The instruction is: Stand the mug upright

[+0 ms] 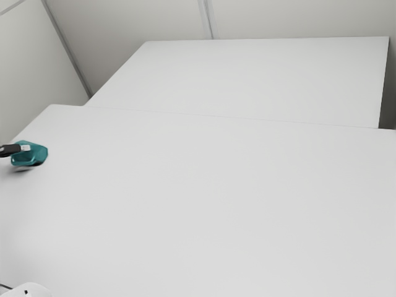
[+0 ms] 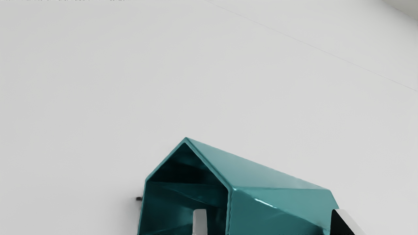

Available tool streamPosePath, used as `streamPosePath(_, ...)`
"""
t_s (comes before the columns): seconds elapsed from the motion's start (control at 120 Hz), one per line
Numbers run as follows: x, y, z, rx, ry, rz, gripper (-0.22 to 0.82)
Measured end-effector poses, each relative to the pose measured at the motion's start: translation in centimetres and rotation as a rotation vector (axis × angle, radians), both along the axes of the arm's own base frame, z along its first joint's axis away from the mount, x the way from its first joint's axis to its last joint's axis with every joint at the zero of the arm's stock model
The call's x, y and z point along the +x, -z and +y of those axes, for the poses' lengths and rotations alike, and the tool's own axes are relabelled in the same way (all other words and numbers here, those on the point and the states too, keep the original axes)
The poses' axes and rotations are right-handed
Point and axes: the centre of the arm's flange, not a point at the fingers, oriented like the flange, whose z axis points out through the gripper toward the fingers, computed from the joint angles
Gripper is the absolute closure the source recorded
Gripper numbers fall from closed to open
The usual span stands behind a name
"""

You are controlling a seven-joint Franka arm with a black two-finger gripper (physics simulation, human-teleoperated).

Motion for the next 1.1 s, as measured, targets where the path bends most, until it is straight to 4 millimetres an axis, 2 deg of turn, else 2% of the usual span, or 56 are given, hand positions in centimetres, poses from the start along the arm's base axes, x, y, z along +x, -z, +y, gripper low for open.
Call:
streamPosePath(0.167, 0.5, -0.8, -0.3, 0.013, 0.013, -0.009, 0.54)
streamPosePath(0.292, 1.4, -2.7, -0.8, 0.041, 0.029, -0.025, 0.68)
streamPosePath(0.417, 2.4, -5.2, -1.6, 0.078, 0.054, -0.030, 0.74)
streamPosePath(0.517, 3.2, -8.1, -3.9, 0.122, 0.087, 0.020, 0.76)
streamPosePath(0.6, 4.3, -10.9, -7.3, 0.179, 0.130, 0.102, 0.77)
streamPosePath(0.683, 6.1, -13.9, -11.8, 0.250, 0.191, 0.195, 0.78)
streamPosePath(0.817, 7.2, -17.6, -18.8, 0.358, 0.252, 0.356, 0.78)
streamPosePath(0.933, 7.9, -19.4, -24.2, 0.441, 0.268, 0.494, 0.79)
streamPosePath(1.1, 9.4, -21.0, -33.6, 0.547, 0.253, 0.647, 0.79)
